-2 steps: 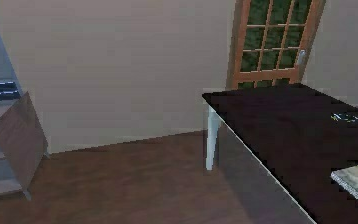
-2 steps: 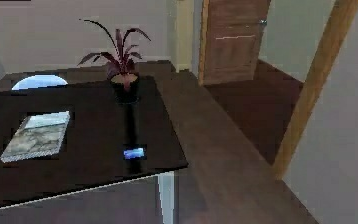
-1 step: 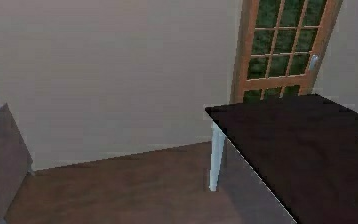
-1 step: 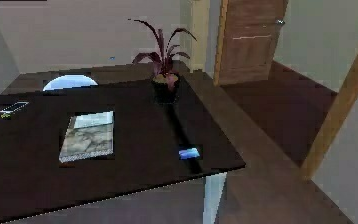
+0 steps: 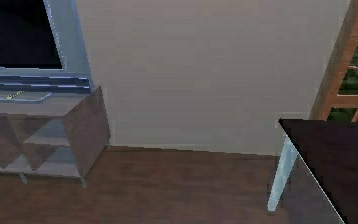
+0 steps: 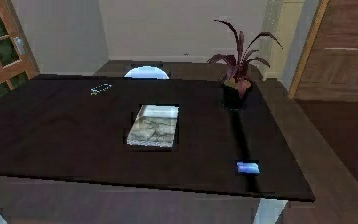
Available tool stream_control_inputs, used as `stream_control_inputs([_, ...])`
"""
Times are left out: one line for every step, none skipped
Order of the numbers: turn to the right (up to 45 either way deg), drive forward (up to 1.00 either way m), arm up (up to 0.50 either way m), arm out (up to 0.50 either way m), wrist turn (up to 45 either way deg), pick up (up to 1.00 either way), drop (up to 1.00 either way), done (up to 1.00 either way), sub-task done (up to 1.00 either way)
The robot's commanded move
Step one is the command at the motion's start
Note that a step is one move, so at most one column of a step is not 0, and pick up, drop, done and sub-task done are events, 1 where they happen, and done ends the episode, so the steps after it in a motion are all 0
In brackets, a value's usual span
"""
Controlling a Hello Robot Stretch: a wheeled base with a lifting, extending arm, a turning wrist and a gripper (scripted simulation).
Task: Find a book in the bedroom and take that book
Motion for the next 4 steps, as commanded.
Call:
stream_control_inputs([0.0,0.00,0.50,0.00,0.0,0.00,0.00,0.00,0.00])
stream_control_inputs([0.0,0.00,0.36,0.00,0.0,0.00,0.00,0.00,0.00])
stream_control_inputs([0.0,0.00,0.00,0.42,0.0,0.00,0.00,0.00,0.00])
stream_control_inputs([0.0,0.00,0.00,0.00,45.0,0.00,0.00,0.00,0.00])
